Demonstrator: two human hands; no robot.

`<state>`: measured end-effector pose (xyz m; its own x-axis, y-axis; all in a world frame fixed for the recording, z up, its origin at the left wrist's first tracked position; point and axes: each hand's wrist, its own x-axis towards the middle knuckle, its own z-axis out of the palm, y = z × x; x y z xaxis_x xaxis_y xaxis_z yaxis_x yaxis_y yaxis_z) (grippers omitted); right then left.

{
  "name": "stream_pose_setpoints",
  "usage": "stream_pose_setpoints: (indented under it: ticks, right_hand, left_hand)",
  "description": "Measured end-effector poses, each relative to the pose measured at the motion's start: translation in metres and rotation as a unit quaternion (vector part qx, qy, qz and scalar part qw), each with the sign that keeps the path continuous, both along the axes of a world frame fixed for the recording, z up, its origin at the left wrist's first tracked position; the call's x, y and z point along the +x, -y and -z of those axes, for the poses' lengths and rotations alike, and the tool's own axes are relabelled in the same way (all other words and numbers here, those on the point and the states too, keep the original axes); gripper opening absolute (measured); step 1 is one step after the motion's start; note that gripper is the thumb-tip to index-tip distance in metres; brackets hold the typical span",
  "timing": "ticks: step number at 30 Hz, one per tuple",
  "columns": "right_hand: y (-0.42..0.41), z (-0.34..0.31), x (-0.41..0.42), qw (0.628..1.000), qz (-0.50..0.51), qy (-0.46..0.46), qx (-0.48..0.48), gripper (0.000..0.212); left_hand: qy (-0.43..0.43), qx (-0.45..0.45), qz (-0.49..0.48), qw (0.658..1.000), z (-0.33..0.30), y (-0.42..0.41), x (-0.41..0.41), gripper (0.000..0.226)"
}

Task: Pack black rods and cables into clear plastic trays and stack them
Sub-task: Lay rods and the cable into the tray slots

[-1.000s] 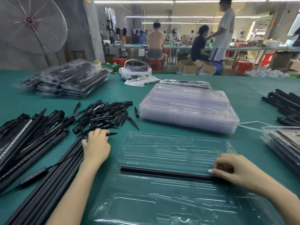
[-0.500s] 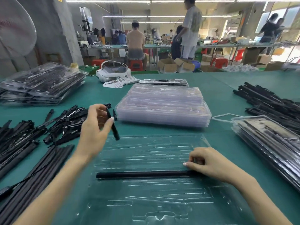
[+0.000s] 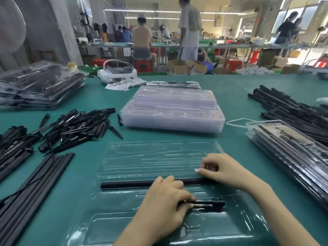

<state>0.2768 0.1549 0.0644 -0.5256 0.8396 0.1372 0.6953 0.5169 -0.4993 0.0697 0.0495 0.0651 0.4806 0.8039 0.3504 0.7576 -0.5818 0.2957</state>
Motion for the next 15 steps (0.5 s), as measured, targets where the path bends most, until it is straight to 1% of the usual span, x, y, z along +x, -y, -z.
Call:
stream_pose_setpoints:
  ticks: [2, 4, 6, 8, 11, 12, 13, 15]
  right_hand:
    - [0.001, 0.001, 0.0, 1.0, -0.001, -0.002, 0.0, 0.032]
    - [0.001, 0.0, 0.0, 1.0, -0.003, 0.001, 0.002, 0.031]
    - [0.001, -0.001, -0.001, 1.0, -0.003, 0.007, 0.005, 0.03]
    - [0.002, -0.002, -0.001, 1.0, -0.006, 0.018, 0.007, 0.03]
    - [0.002, -0.004, -0.003, 0.999, -0.006, 0.034, 0.011, 0.032]
    - [0.003, -0.005, -0.003, 0.999, -0.005, 0.038, 0.012, 0.033]
    - [0.004, -0.005, -0.004, 0.999, -0.003, 0.041, 0.014, 0.034]
    - [0.004, -0.006, -0.005, 0.999, -0.003, 0.046, 0.019, 0.034]
  left_hand:
    - [0.002, 0.022, 0.001, 1.0, 0.002, 0.004, 0.001, 0.012]
    - [-0.025, 0.063, -0.002, 0.998, 0.006, 0.006, 0.004, 0.011]
    - [-0.06, 0.072, -0.01, 0.996, 0.008, 0.007, 0.004, 0.016]
    - [-0.073, 0.069, -0.02, 0.995, 0.008, 0.008, 0.005, 0.023]
    - [-0.088, 0.088, -0.002, 0.992, 0.007, 0.008, 0.006, 0.044]
    - [-0.106, 0.093, 0.008, 0.99, 0.007, 0.008, 0.007, 0.048]
    - [-0.129, 0.098, 0.017, 0.987, 0.007, 0.008, 0.009, 0.048]
    - [-0.156, 0.089, 0.032, 0.983, 0.008, 0.01, 0.011, 0.038]
